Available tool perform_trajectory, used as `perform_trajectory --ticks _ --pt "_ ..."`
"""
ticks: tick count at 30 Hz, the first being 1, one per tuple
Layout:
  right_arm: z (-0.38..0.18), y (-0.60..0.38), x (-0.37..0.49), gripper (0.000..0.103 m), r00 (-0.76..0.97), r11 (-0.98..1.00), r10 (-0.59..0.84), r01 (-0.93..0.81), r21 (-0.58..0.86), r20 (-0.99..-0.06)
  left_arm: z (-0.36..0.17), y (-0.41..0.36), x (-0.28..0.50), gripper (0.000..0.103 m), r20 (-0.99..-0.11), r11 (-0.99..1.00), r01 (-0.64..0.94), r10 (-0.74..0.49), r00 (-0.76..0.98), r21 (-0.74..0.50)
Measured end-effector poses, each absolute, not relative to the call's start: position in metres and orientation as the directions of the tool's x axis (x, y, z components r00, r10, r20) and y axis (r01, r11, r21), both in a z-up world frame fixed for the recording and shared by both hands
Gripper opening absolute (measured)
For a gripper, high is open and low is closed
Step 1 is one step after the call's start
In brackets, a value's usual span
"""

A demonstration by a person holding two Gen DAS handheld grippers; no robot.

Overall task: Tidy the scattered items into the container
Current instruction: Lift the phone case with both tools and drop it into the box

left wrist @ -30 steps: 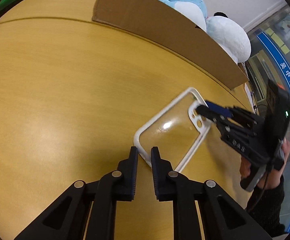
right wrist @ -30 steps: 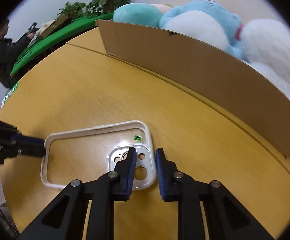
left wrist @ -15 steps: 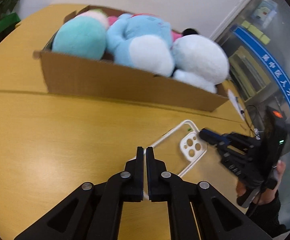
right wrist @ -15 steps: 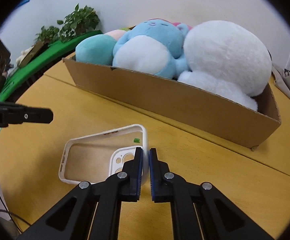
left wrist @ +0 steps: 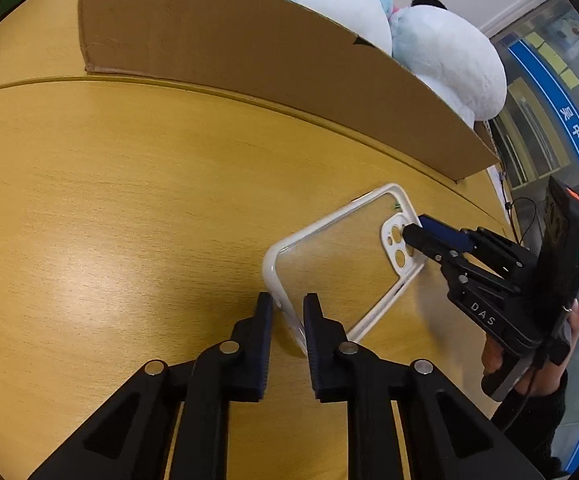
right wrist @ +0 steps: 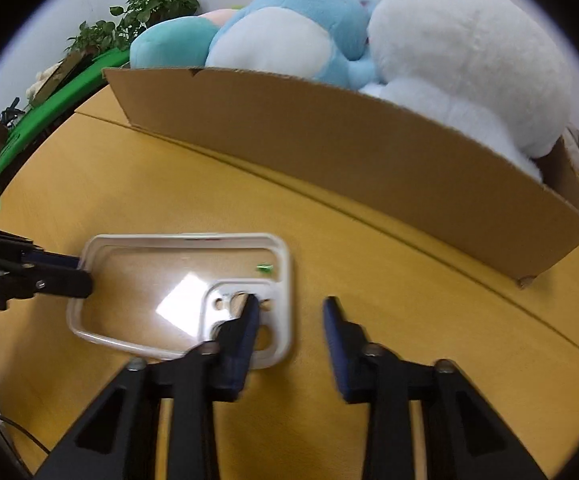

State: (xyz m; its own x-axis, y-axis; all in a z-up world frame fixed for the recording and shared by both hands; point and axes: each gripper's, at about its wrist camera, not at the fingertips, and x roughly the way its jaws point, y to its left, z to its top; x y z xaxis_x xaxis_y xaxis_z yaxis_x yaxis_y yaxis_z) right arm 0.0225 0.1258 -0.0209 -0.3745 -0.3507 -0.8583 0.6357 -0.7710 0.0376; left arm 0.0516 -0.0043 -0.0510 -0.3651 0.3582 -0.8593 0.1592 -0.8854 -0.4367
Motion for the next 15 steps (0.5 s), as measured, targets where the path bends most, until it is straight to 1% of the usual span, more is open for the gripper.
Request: perform_trajectory --ticks 1,3,4,7,10,12,15 --pt "-0.021 0.126 0.025 0.014 -0.380 -0.774 -0.344 0.633 0.029 -0.859 -0.051 -0.004 0.051 0.014 -0.859 -0.885 0.160 0.359 -0.366 -0.438" --pt "-0.020 0.130 0.029 0.009 -0.399 -0.785 -0.329 0.620 0.013 -0.856 -0.048 -0.004 0.049 0.011 -0.852 -0.881 0.165 0.357 -0.383 -0.443" --pt "-0.018 0.133 0.031 0.004 -0.410 -0.792 -0.325 0.610 0.009 -0.852 -0.045 -0.008 0.050 0.011 -0.845 -0.879 0.161 0.359 -0.396 -0.449" --pt "-0.003 0.142 0.032 0.004 -0.443 -0.808 -0.348 0.588 0.026 -0.826 -0.024 -0.014 0.042 0.010 -0.818 -0.879 0.129 0.362 -0.446 -0.460" --pt "0.019 0.141 0.026 0.004 -0.501 -0.820 -0.348 0.572 -0.001 -0.792 0.006 -0.015 0.023 0.010 -0.791 -0.895 0.079 0.343 -0.506 -0.439" --pt "0.038 0.140 0.014 0.004 -0.546 -0.833 -0.357 0.554 -0.006 -0.758 0.025 -0.021 0.004 0.010 -0.773 -0.901 0.054 0.336 -0.538 -0.430" --pt "0.074 0.134 -0.012 0.005 -0.613 -0.846 -0.368 0.532 -0.021 -0.699 0.067 -0.031 -0.035 0.010 -0.732 -0.919 0.005 0.310 -0.607 -0.394"
